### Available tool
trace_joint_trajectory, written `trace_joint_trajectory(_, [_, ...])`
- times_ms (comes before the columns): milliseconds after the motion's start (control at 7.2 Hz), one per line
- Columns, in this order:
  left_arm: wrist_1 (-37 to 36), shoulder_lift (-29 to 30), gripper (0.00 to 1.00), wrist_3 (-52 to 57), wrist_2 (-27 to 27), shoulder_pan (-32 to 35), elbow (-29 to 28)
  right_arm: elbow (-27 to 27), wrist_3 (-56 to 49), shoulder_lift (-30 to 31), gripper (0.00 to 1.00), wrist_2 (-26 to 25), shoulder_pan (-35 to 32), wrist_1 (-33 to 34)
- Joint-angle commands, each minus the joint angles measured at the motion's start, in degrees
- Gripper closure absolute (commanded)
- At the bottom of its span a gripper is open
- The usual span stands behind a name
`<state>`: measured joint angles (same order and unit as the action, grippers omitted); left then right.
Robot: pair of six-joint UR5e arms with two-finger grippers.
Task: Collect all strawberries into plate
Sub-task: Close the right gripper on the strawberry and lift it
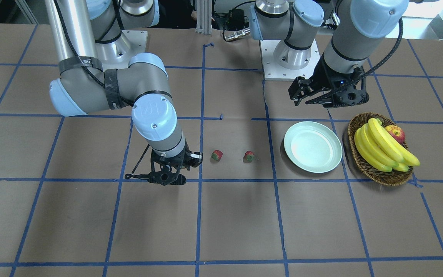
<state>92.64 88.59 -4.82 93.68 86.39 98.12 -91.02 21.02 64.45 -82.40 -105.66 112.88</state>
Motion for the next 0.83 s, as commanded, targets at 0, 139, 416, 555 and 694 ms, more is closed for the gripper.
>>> trace_joint_trajectory(0, [-0.09, -0.17, 0.00, -0.10, -0.42, 0.00, -0.38, 3.30, 7.13, -0.54, 1.00, 2.15, -4.79, -0.82])
trace_joint_trajectory(139, [-0.09, -0.35, 0.00, -0.19, -0.95, 0.00, -0.65, 3.74, 8.15, -0.99, 1.00, 2.15, -6.65, -0.21])
trace_joint_trajectory(416, [-0.09, -0.61, 0.00, -0.10, -1.04, -0.08, -0.82, 3.83, 8.86, -4.31, 1.00, 2.24, -10.16, 1.98])
trace_joint_trajectory(555, [-0.09, -0.61, 0.00, -0.19, -1.13, 0.00, -0.74, 3.66, 8.95, -5.64, 1.00, 2.24, -10.71, 2.87])
trace_joint_trajectory(694, [-0.09, -0.61, 0.00, -0.19, -1.22, 0.00, -0.56, 3.57, 8.87, -6.52, 0.98, 2.33, -10.71, 3.22])
